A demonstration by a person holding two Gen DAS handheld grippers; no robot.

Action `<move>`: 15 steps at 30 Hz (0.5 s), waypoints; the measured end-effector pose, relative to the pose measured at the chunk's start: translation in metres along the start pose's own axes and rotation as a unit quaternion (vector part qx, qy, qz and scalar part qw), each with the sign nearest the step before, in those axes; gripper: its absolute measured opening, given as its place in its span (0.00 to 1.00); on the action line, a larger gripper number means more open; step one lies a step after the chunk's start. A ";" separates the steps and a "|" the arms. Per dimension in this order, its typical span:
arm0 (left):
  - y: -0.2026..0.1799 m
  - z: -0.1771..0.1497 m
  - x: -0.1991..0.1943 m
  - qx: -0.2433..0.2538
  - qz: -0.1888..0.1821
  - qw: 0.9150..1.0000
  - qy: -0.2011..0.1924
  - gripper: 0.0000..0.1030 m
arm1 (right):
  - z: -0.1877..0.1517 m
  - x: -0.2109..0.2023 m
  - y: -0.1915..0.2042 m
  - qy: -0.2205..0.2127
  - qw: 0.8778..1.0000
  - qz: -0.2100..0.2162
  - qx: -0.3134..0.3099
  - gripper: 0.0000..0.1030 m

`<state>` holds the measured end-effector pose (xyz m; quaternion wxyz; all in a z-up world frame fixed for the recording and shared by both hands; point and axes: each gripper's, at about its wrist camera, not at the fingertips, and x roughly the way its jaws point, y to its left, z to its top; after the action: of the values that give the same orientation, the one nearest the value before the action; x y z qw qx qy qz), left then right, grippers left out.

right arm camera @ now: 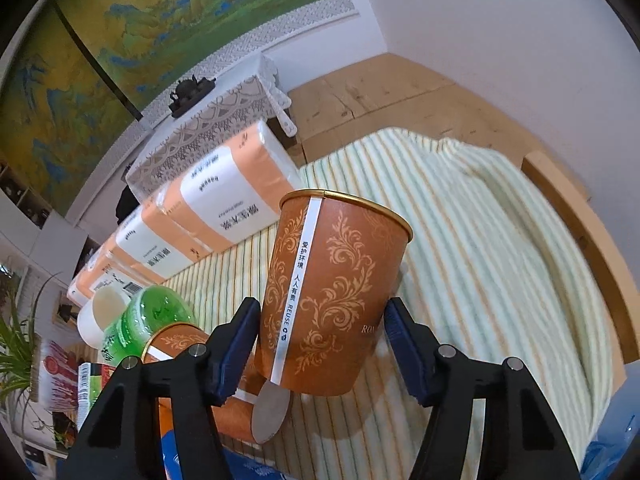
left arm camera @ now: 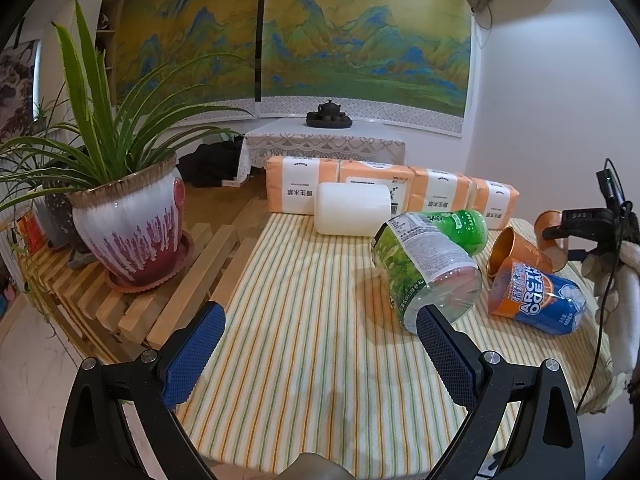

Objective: Flip cup upside down
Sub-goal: 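Lift the orange cup with the right gripper and swing it toward the left tool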

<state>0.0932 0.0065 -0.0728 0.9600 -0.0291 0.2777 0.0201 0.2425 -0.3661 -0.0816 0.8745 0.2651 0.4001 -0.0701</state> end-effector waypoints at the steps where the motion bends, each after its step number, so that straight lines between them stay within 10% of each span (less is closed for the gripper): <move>1: 0.001 0.000 -0.002 -0.001 0.000 1.000 -0.001 0.95 | 0.001 -0.005 -0.001 -0.004 1.000 0.001 0.000 0.58; 15: 0.011 0.003 -0.035 -0.006 -0.004 1.000 -0.025 0.95 | -0.042 -0.105 0.032 -0.026 0.994 0.073 -0.075 0.58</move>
<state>0.0648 0.0165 -0.0521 0.9665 -0.0358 0.2536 0.0190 0.1549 -0.3268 -0.0136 0.9047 0.2256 0.3609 0.0168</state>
